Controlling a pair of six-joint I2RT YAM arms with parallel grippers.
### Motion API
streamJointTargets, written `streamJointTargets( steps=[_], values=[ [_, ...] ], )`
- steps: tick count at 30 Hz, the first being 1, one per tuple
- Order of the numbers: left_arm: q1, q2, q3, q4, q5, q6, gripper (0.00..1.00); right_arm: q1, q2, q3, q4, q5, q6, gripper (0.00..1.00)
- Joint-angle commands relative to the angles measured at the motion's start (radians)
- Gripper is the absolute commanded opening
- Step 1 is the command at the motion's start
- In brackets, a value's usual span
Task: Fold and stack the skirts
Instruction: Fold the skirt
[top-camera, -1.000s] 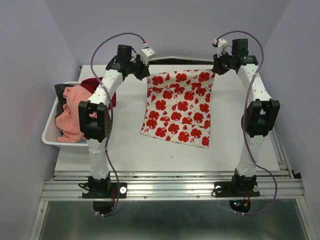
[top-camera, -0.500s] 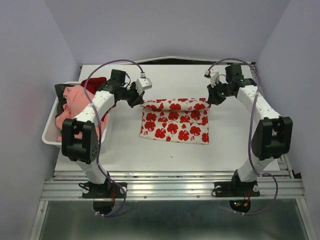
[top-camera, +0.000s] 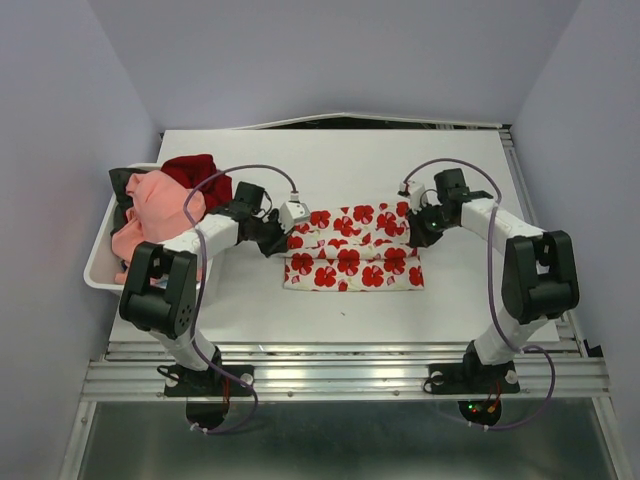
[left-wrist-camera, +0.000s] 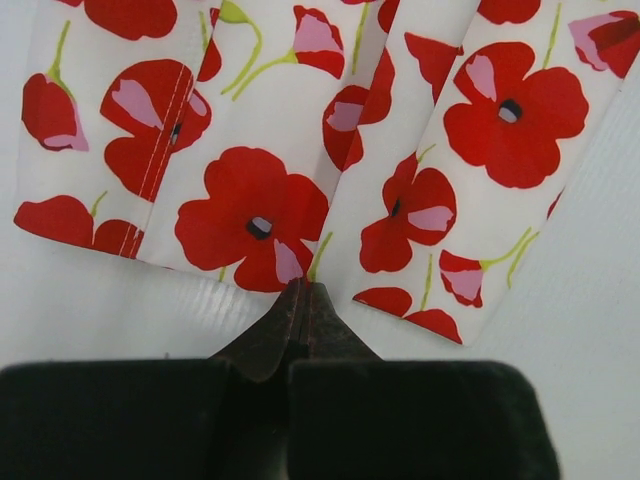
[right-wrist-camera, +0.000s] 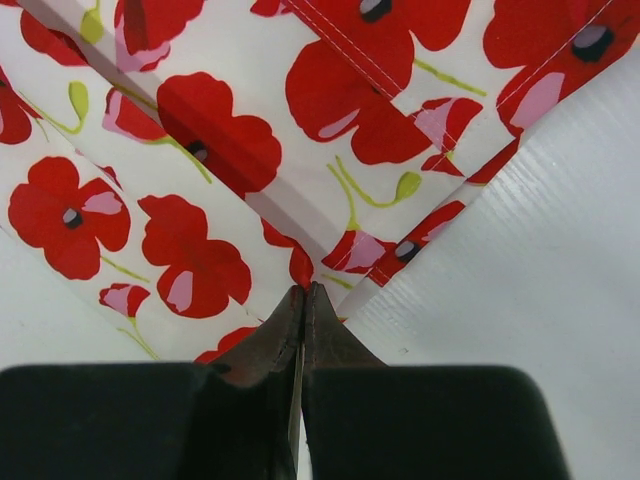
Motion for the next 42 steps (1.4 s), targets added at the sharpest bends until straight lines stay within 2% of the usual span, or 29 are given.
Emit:
streamJointTargets(
  steps=[1, 11, 18, 25, 30, 37, 38, 40, 41, 42],
  values=[
    [-0.003, -0.005, 0.001, 0.068, -0.042, -0.059, 0.0, -0.005, -0.002, 0.018, 0.084, 0.042, 0.019, 0.01],
    [-0.004, -0.084, 0.118, -0.016, -0.056, -0.12, 0.0, -0.005, -0.046, 0.228, 0.004, 0.088, 0.02, 0.01],
    [-0.011, -0.182, 0.156, -0.11, -0.04, -0.114, 0.0, -0.005, -0.118, 0.27, -0.065, 0.125, -0.046, 0.01],
    [-0.044, -0.249, 0.07, -0.174, -0.054, -0.045, 0.0, -0.005, -0.209, 0.123, -0.074, 0.185, -0.156, 0.01],
    [-0.125, -0.25, -0.08, -0.069, -0.105, -0.077, 0.0, -0.005, -0.215, -0.043, 0.02, 0.2, -0.175, 0.01],
    [-0.182, -0.163, -0.183, 0.011, -0.134, -0.088, 0.0, -0.005, -0.145, -0.121, 0.046, 0.148, -0.187, 0.01],
    [-0.187, -0.164, -0.192, 0.019, -0.14, -0.09, 0.05, -0.005, -0.146, -0.12, 0.04, 0.139, -0.19, 0.01],
    [-0.189, -0.186, -0.195, 0.021, -0.16, -0.088, 0.14, -0.005, -0.161, -0.094, -0.015, 0.099, -0.198, 0.09],
    [-0.187, -0.205, -0.189, 0.008, -0.169, -0.084, 0.25, -0.005, -0.171, -0.083, -0.054, 0.082, -0.204, 0.19],
    [-0.187, -0.219, -0.183, -0.005, -0.171, -0.079, 0.3, -0.005, -0.183, -0.072, -0.072, 0.078, -0.204, 0.27]
  ],
)
